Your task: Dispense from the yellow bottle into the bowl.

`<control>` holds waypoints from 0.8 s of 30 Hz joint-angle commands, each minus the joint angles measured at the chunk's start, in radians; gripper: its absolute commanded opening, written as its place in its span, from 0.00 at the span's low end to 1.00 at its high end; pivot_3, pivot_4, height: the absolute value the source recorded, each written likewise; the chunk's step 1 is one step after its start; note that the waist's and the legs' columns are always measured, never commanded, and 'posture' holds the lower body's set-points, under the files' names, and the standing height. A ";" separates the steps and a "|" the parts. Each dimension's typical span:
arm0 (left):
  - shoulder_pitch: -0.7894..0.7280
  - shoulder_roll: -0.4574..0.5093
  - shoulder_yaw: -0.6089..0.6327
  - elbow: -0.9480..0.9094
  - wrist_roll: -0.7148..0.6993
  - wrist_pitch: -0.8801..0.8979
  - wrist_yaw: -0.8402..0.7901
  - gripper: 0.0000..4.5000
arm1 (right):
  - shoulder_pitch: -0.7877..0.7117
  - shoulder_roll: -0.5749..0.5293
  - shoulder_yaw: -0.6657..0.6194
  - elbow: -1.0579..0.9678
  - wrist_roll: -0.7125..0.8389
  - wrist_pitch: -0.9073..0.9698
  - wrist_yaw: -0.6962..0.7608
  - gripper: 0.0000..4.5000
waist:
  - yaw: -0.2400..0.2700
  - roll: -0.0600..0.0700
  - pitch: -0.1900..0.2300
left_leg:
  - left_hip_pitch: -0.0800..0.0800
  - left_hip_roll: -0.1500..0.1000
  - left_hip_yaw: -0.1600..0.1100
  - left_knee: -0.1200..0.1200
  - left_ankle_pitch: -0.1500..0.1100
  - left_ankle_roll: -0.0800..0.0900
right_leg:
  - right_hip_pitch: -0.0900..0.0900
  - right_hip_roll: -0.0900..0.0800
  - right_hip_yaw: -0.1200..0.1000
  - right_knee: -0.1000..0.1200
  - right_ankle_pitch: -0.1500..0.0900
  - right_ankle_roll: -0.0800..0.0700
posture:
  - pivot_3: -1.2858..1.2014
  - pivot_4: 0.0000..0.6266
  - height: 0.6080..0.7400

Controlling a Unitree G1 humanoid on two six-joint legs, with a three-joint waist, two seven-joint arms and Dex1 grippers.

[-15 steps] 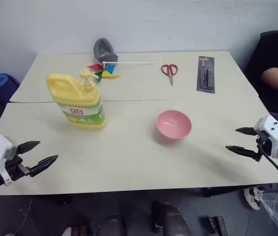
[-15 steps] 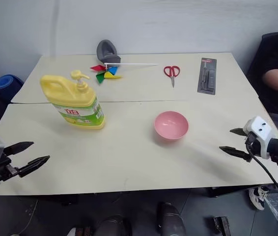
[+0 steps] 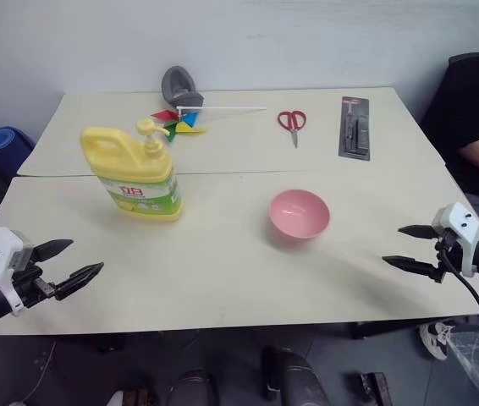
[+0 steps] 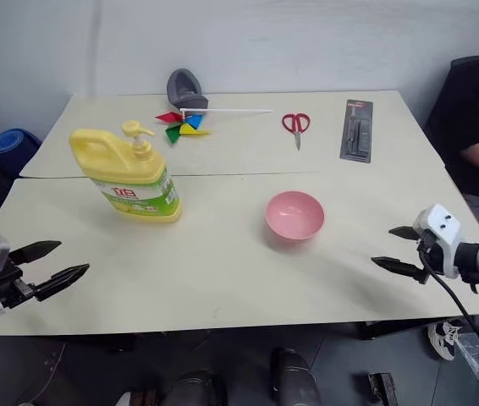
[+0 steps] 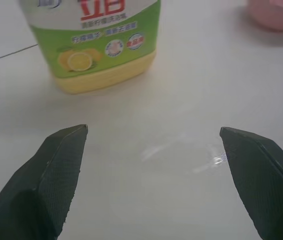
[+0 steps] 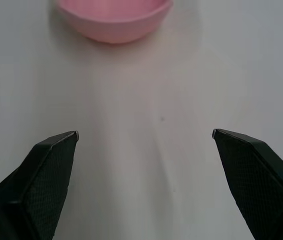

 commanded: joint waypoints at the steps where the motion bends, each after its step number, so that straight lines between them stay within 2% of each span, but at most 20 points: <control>1: -0.052 0.043 -0.007 -0.099 -0.107 0.072 -0.031 1.00 | -0.020 0.003 -0.002 -0.119 0.043 0.064 -0.014 1.00 | 0.000 0.000 0.000 | 0.000 0.000 0.000 0.000 0.000 0.000 | 0.000 0.000 0.000 0.000 0.000 0.000 | 0.52 0.24 1.00; 4: -0.135 0.090 -0.048 -0.161 -0.196 0.145 -0.055 1.00 | -0.077 0.022 0.031 -0.200 0.046 0.134 -0.056 1.00 | -0.001 0.000 0.000 | 0.000 0.000 0.000 0.001 0.001 -0.001 | 0.000 0.000 0.000 0.001 0.000 0.000 | 0.52 0.24 1.00; 8: -0.289 0.158 -0.193 -0.201 -0.199 0.173 -0.080 1.00 | -0.152 0.063 0.148 -0.291 0.001 0.186 -0.092 1.00 | 0.000 0.000 0.000 | 0.001 0.000 0.000 0.000 0.002 -0.004 | 0.000 0.001 0.001 0.003 0.000 0.000 | 0.52 0.24 1.00; 12: -0.464 0.122 -0.336 -0.180 -0.182 0.172 -0.047 1.00 | -0.235 0.168 0.277 -0.309 -0.075 0.202 -0.173 1.00 | -0.001 0.000 0.000 | 0.000 0.000 0.000 0.000 0.003 -0.005 | -0.001 0.004 0.001 0.003 0.000 -0.001 | 0.52 0.24 1.00; 15: -0.539 0.103 -0.417 -0.152 -0.146 0.159 -0.059 1.00 | -0.287 0.251 0.345 -0.281 -0.141 0.221 -0.256 1.00 | -0.002 0.000 0.000 | -0.001 0.000 0.002 0.000 0.004 -0.004 | -0.003 0.004 0.002 0.003 0.000 -0.001 | 0.52 0.24 1.00; 24: -0.626 0.075 -0.458 -0.084 -0.130 0.149 -0.093 1.00 | -0.303 0.331 0.464 -0.236 -0.253 0.176 -0.312 1.00 | 0.000 0.000 0.000 | -0.009 -0.002 0.002 0.001 0.006 -0.003 | -0.009 0.008 0.001 0.006 0.000 0.000 | 0.52 0.24 1.00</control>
